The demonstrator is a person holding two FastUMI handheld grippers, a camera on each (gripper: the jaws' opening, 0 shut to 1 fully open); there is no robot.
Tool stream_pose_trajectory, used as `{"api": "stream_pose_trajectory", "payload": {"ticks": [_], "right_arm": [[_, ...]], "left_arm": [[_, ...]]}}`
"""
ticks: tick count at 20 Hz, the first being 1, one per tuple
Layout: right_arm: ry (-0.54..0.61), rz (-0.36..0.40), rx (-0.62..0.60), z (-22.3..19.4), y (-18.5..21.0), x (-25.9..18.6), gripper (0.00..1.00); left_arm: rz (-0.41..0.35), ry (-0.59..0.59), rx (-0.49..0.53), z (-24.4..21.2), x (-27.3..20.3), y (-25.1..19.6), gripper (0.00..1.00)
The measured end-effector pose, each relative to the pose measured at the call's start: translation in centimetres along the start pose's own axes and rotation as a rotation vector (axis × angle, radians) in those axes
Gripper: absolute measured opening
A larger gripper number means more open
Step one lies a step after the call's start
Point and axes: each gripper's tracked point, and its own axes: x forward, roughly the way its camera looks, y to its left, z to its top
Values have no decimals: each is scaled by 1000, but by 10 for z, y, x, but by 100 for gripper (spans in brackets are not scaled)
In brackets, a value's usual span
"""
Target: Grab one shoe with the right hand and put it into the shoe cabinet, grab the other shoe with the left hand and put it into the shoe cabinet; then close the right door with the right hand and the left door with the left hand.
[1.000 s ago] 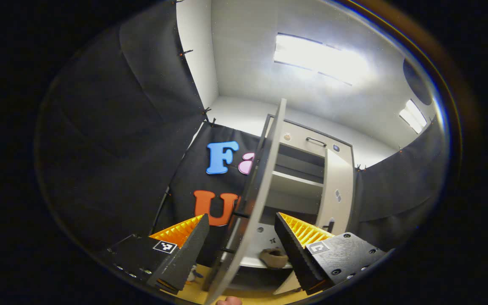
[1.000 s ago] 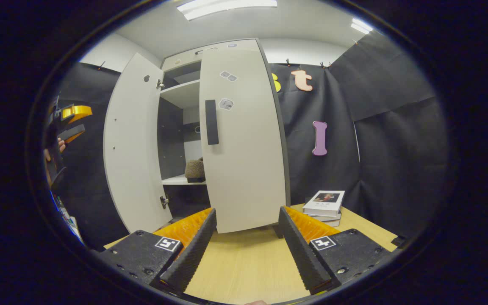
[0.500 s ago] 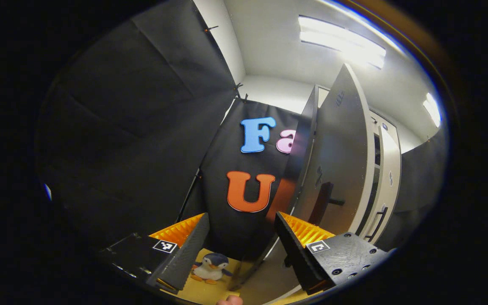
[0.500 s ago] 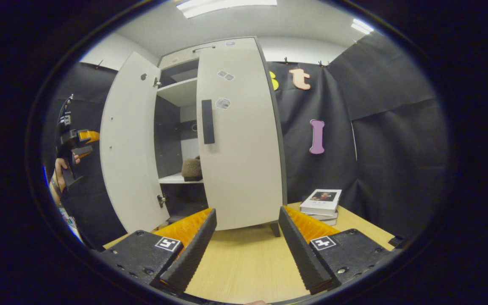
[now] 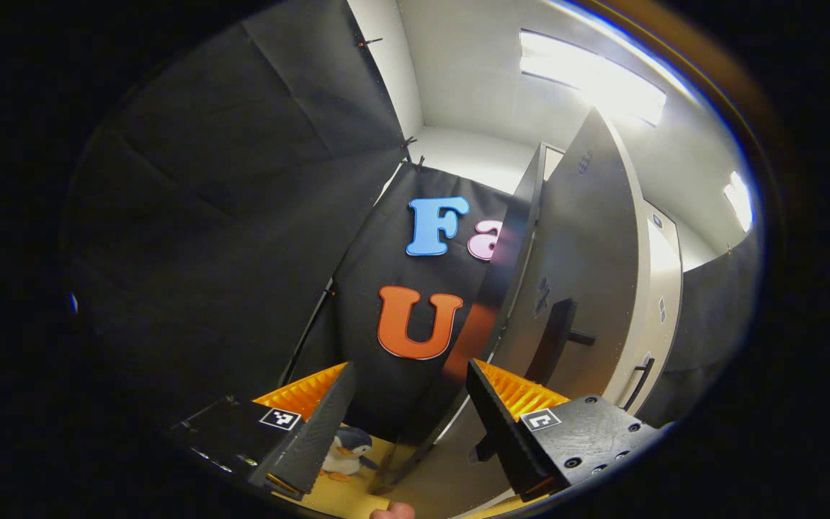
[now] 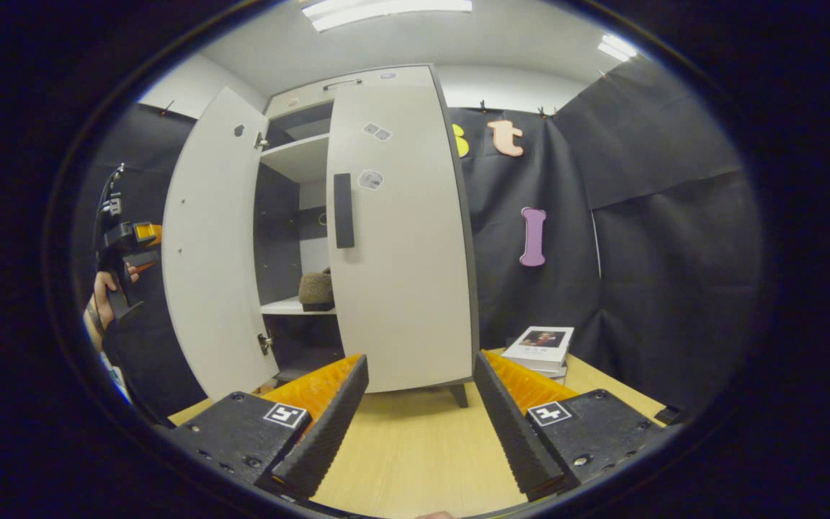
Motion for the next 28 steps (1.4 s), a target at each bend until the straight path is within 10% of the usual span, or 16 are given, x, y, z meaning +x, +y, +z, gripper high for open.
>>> {"api": "stream_pose_trajectory", "payload": {"ticks": [15,28], "right_arm": [[-1,-31,53,2,-21,-6,96],[3,-148,61,-2,-61,-13,96]], "left_arm": [[-170,50,-74,-49,5,-113,99],[-136,79,-66,-51,2,-115,99]]}}
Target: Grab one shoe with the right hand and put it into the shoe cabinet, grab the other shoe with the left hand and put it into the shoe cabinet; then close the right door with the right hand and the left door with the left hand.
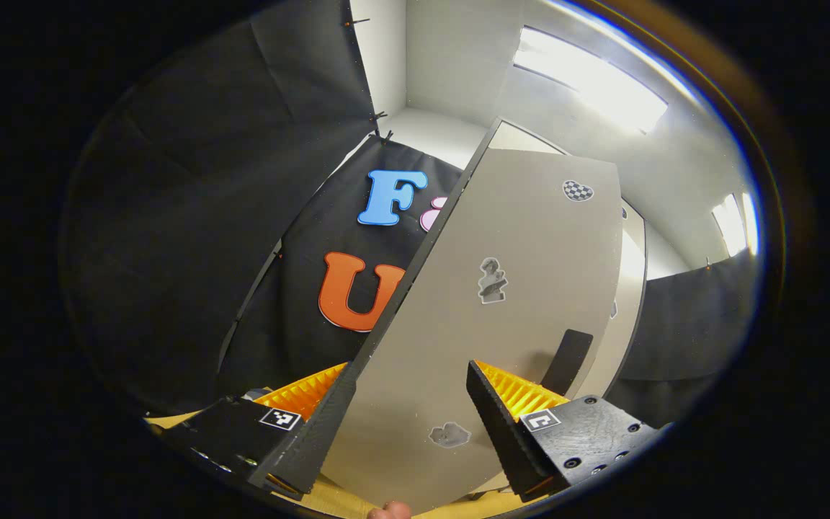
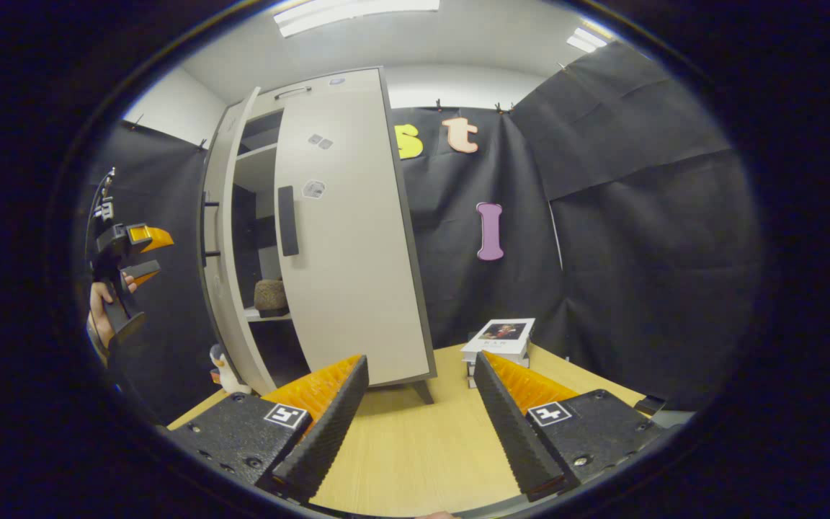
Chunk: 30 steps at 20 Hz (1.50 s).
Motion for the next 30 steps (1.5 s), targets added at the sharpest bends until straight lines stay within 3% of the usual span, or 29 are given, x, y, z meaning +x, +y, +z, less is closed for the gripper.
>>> {"api": "stream_pose_trajectory", "payload": {"ticks": [2,3,6,7,8,9,11,19,30], "right_arm": [[22,7,-1,-6,5,6,95],[28,16,5,-8,8,8,96],[38,40,14,-11,20,12,96],[41,48,10,-14,23,13,96],[45,54,4,-16,26,13,97],[58,62,-4,-20,29,14,97],[86,74,-15,-29,33,15,95],[125,82,-26,-47,43,9,97],[125,106,-14,-45,50,1,96]], "left_arm": [[-7,22,39,-10,-21,-2,94],[-4,33,62,-17,-30,-2,99],[26,74,134,-45,-59,0,99],[31,86,155,-55,-69,0,95],[32,92,173,-65,-79,-1,100],[28,96,189,-74,-89,-2,95],[9,120,223,-100,-102,-7,99],[-37,282,272,-184,-148,-25,95],[-89,289,265,-188,-154,-46,95]]}}
